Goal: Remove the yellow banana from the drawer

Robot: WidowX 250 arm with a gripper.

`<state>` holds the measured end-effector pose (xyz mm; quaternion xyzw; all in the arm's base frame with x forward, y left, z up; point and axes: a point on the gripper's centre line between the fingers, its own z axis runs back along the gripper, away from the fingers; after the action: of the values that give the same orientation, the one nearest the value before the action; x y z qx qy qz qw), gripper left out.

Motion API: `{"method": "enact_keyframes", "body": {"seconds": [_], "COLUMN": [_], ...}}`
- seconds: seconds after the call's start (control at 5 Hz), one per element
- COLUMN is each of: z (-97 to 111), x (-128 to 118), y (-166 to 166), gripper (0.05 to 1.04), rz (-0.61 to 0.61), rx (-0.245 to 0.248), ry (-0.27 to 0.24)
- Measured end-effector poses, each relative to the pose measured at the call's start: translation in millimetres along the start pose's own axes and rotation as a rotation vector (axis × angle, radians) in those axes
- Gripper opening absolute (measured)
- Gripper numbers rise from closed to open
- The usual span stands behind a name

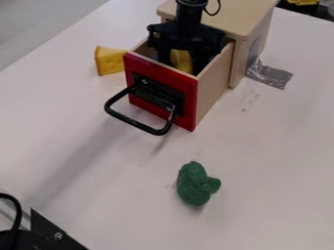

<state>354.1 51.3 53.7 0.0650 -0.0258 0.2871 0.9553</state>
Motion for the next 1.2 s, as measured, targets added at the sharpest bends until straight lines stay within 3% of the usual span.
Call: {"method": "enact_keyframes", "body": {"seconds": [0.2,0.4,0.6,0.8,1.2], "z": [-0.3,1.1,16.5,53.2,97.1], "x": [0.5,-4.8,-9.7,-10.1,-10.7], "y": [-0.2,-0.9,-0.5,-3.4,-5.6], "gripper": [0.484,0.478,0.478,0.478,0.478], "rz": [0.008,0.013,0.012,0.008,-0.01], "rx": [-0.003,-0.01,-0.043,-0.11,-0.184], "ry": [0.0,0.031,0.061,0.032,0.009]}}
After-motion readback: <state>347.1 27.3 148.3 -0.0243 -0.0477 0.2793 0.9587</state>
